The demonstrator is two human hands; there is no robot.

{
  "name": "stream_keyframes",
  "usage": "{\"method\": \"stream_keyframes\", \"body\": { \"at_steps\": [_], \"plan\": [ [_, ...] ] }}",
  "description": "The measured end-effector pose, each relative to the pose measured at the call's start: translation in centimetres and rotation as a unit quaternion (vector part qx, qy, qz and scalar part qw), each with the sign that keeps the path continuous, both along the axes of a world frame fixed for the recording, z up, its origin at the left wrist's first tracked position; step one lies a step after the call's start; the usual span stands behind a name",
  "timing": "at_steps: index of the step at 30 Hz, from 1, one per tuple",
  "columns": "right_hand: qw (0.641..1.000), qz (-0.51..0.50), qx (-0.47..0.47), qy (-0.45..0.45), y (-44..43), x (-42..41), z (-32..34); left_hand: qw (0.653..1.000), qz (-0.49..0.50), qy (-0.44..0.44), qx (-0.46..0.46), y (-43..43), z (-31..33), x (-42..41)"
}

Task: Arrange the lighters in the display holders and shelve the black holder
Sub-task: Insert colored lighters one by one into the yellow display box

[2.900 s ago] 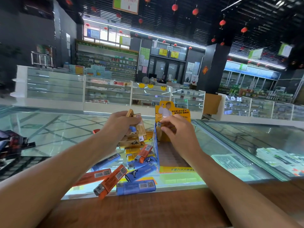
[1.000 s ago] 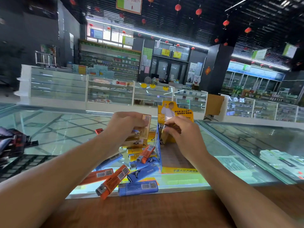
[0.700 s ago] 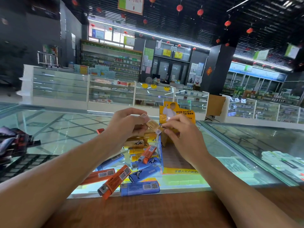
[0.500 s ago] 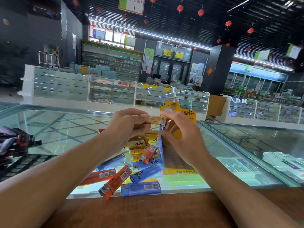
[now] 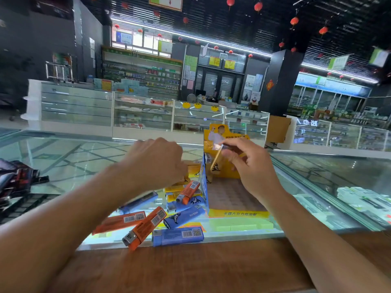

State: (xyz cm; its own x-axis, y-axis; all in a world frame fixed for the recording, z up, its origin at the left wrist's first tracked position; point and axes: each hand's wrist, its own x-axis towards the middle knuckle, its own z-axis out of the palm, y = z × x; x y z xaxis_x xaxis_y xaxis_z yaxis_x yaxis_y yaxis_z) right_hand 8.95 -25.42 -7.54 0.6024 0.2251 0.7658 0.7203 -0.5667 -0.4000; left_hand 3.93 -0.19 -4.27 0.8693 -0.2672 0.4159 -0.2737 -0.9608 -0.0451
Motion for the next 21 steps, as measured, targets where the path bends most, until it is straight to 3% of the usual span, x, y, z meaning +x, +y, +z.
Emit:
{"method": "stream_keyframes", "body": {
  "at_steps": [4,10,21],
  "plan": [
    [0.996,-0.015,-0.092,0.005,0.7,-0.1,-0.5,0.997,-0.050,0.061,0.015,0.4,1.0,-1.5],
    [0.997,-0.020,-0.069,0.033,1.1,-0.2,-0.4,0.998,-0.052,0.036,-0.002,-0.4,0.2,-0.8],
    [0.977,-0.124,-0.169,-0.031,1.8,-0.4,-0.8,0.997,-0.035,0.015,0.069,-0.5,-0.1,-1.6]
  ]
}}
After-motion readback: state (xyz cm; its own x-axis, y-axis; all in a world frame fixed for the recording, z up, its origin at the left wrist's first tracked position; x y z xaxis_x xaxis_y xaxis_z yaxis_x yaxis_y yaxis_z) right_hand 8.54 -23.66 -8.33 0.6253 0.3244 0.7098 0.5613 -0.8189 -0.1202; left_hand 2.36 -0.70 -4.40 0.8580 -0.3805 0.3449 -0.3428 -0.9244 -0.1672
